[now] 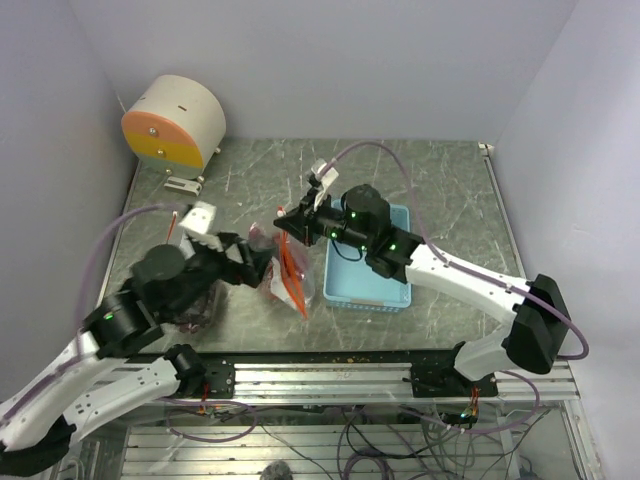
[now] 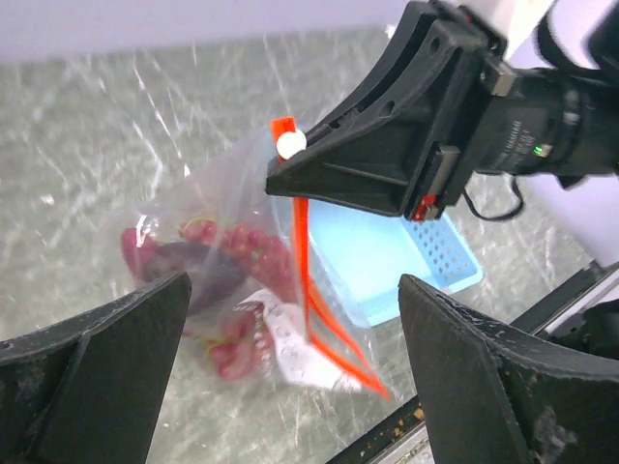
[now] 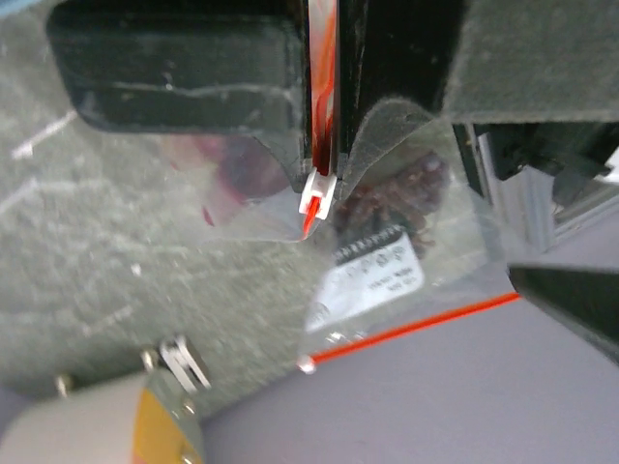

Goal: Place the food in the zip-top bag and seal the zipper
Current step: Zip the zipper food storage bag at the center of the board.

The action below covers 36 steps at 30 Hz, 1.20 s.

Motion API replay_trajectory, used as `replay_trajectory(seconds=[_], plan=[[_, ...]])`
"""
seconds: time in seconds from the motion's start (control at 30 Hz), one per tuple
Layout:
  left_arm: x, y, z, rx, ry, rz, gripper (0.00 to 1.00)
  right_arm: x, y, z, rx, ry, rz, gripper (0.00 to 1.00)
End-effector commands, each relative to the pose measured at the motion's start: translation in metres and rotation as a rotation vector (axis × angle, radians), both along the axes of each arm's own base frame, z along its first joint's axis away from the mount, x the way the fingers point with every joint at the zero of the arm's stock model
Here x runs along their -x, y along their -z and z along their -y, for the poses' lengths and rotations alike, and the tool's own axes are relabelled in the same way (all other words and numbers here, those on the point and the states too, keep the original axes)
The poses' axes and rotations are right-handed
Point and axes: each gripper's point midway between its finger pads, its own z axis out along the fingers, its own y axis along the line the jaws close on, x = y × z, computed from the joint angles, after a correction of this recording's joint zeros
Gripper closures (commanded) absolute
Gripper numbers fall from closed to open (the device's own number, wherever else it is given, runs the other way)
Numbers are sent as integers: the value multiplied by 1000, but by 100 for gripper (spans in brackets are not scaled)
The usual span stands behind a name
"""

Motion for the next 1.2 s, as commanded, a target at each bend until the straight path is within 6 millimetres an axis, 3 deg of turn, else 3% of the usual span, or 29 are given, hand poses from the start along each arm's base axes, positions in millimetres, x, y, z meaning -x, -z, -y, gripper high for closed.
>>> replay_trajectory(seconds=[0.0, 0.1, 0.2, 0.43, 0.57, 0.8, 1.17], plan=[[29, -25, -36, -86, 51, 93, 0, 24, -41, -9, 4, -296, 146, 100], [38, -36, -55, -123, 48, 163, 0, 37, -52, -10, 2, -464, 176, 100], [44, -35, -59, -157, 85, 214, 2, 46, -50, -12, 34, -601, 182, 100], [50, -13, -26, -221, 272, 260, 22, 73, -7, -6, 134, -833, 143, 100], [48, 1, -16, -305, 334, 238, 27, 89, 7, 8, 169, -908, 177, 100], [61, 7, 7, -284, 478, 259, 27, 94, 7, 12, 158, -916, 196, 100], [43, 18, 38, -283, 511, 244, 26, 105, 3, 15, 132, -992, 215, 100]])
